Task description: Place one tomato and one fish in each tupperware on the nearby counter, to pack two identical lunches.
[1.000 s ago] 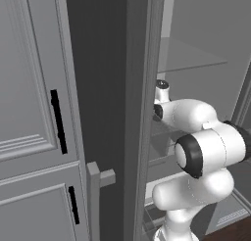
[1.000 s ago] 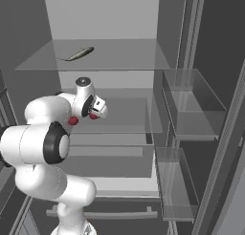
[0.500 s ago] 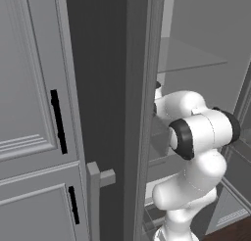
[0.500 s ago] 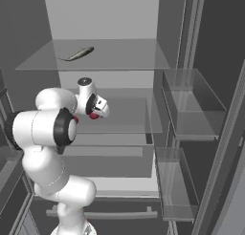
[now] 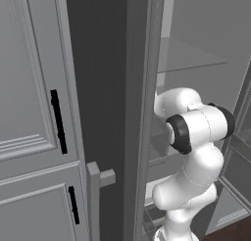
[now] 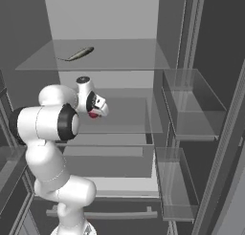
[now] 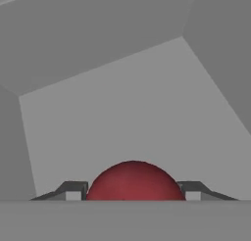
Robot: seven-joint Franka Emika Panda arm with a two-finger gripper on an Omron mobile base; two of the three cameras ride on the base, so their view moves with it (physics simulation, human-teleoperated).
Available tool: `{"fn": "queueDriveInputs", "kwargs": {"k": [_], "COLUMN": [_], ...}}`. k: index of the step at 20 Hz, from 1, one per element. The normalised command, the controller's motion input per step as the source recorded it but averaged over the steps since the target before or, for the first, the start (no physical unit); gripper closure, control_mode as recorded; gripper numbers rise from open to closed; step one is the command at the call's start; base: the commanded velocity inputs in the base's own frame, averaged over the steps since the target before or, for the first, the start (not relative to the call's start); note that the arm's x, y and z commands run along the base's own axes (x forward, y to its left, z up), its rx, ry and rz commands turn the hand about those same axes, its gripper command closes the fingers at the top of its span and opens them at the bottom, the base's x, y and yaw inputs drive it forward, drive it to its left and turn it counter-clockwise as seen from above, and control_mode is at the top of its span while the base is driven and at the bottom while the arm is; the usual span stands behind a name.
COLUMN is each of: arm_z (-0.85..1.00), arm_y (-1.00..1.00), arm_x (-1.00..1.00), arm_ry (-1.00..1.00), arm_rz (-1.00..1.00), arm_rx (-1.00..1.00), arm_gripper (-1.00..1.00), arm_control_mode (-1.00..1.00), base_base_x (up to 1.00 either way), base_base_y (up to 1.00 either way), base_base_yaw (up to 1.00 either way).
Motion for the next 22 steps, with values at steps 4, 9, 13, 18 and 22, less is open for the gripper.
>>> {"fn": "queueDriveInputs", "kwargs": {"k": [4,9,13,18,22], "arm_z": [-0.05,0.10,0.68,1.00,1.00], "arm_y": [-0.05,-0.45,-0.49,-0.54,-0.53], "arm_x": [-0.30,-1.00,-1.00,-1.00,-1.00], "arm_ry": [-0.01,-0.37,-0.38,-0.19,-0.03], "arm_rz": [0.00,0.00,0.00,0.00,0.00], "arm_rx": [0.00,0.12,0.14,0.06,0.00], "arm_gripper": [1.00,1.00,1.00,1.00,1.00], "arm_control_mode": [-1.00,-1.00,-1.00,-1.00,-1.00], "base_base_x": [0.00,0.00,0.00,0.00,0.00], "base_base_y": [0.00,0.00,0.00,0.00,0.00], "base_base_yaw": [0.00,0.00,0.00,0.00,0.00]}}
